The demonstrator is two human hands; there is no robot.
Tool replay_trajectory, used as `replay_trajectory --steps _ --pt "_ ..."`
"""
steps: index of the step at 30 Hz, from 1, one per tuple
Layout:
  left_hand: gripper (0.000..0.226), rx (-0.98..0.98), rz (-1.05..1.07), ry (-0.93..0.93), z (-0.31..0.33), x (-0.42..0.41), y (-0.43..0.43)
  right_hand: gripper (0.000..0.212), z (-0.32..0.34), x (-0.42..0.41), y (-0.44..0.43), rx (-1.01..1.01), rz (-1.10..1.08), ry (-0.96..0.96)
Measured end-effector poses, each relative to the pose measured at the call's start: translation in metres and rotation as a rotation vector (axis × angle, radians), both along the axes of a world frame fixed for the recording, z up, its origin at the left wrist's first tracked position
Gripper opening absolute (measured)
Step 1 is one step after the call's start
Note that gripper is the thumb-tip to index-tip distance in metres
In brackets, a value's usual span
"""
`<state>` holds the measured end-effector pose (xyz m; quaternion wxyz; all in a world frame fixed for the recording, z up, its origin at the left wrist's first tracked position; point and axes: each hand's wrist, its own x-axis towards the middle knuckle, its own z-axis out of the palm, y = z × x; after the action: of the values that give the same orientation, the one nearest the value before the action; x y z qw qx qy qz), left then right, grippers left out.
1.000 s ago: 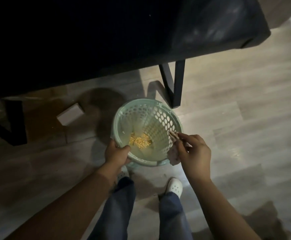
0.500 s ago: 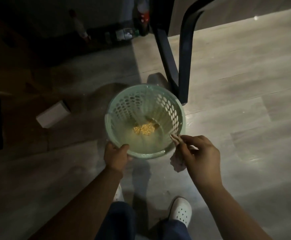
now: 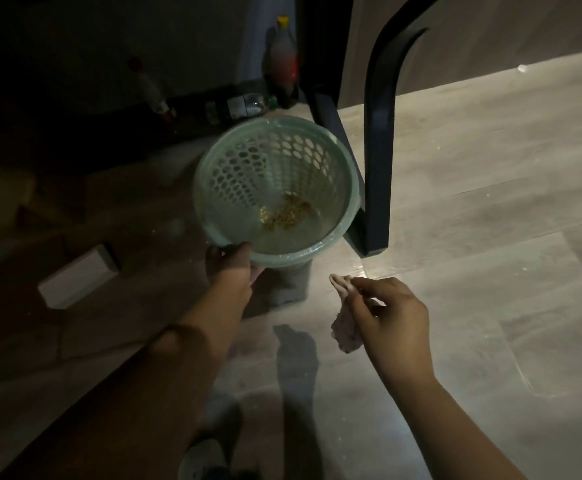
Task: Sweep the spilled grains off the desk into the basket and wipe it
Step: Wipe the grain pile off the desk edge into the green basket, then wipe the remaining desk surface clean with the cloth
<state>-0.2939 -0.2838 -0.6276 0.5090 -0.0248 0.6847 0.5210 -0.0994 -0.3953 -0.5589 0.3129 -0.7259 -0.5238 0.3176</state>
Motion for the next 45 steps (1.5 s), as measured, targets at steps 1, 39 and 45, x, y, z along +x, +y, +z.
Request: replay_trajectory --steps 1,39,45 --pt "0.043 0.014 -0.025 -0.016 -0.004 0.000 0.008 0.018 -0.006 0.001 0.004 -0.004 0.004 -0.008" --pt "0.021 0.423 -1.274 0.825 0.616 0.137 -0.161 0.024 0.568 0.147 -0.159 0.350 -0.297 0.066" --pt "0.029 0.606 -1.217 0.846 0.713 0.174 -0.141 0.012 0.640 0.198 -0.138 0.492 -0.287 0.047"
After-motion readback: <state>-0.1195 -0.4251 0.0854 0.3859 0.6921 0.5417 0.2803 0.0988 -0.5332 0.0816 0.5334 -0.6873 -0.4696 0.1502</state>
